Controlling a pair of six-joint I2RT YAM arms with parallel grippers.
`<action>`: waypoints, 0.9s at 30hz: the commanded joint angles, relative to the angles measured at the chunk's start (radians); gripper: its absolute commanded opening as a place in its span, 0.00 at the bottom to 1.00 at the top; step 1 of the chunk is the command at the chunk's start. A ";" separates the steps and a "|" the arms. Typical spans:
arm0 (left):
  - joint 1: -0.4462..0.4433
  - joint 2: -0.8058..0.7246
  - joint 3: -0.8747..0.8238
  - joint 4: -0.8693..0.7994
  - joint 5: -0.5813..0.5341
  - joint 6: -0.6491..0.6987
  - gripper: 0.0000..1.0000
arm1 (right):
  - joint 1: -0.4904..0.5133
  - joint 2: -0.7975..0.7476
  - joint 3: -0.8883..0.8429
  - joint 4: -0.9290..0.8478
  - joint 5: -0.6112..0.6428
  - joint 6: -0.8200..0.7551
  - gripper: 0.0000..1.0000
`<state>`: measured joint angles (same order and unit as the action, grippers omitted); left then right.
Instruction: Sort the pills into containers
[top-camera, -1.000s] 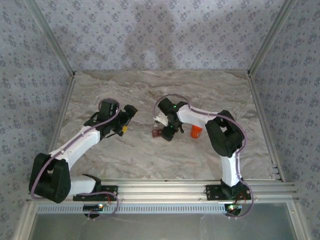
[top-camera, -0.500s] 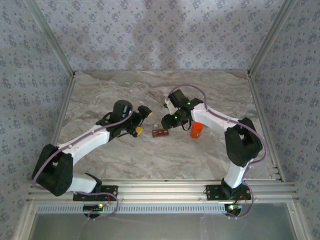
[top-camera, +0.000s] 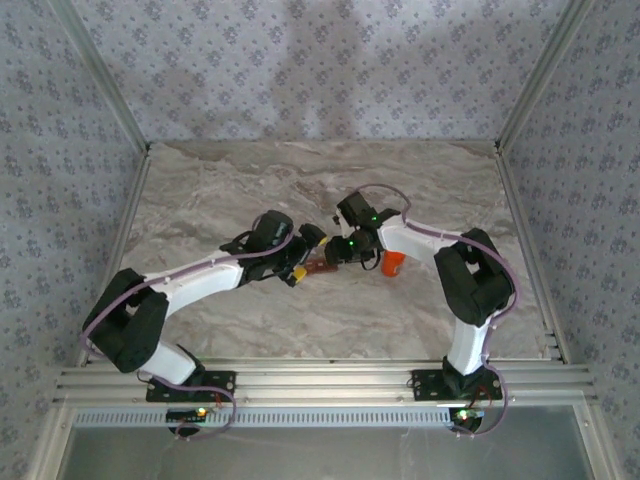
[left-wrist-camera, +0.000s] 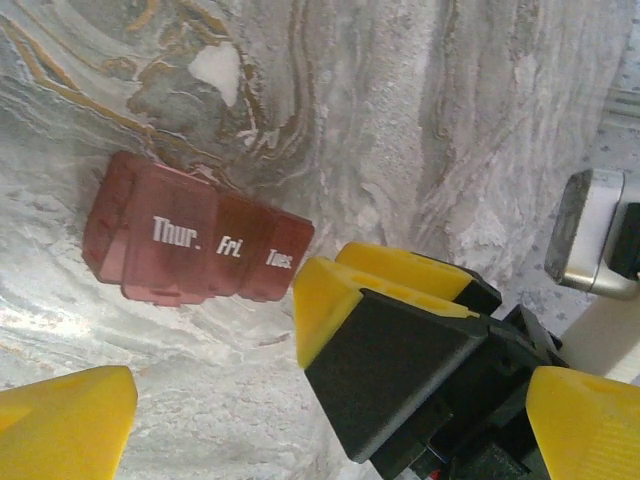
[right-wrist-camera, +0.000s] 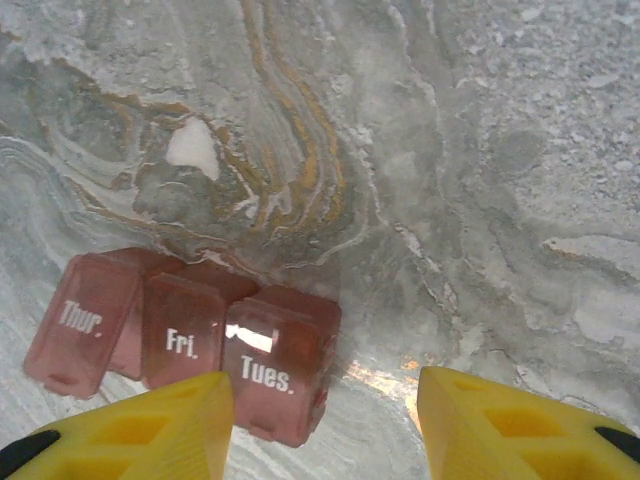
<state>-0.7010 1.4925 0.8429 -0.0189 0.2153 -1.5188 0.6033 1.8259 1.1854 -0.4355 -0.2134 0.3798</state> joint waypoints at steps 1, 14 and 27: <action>-0.004 0.006 0.035 0.027 -0.027 -0.027 1.00 | -0.008 0.030 -0.021 0.019 0.014 0.031 0.53; -0.044 -0.008 0.007 0.018 -0.064 -0.076 1.00 | -0.015 0.058 -0.034 0.035 0.019 0.038 0.53; -0.045 0.046 0.010 0.045 -0.057 -0.089 1.00 | -0.016 0.064 -0.042 0.047 0.020 0.042 0.53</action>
<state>-0.7418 1.5181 0.8429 0.0051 0.1696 -1.5879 0.5949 1.8610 1.1675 -0.3702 -0.2188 0.4042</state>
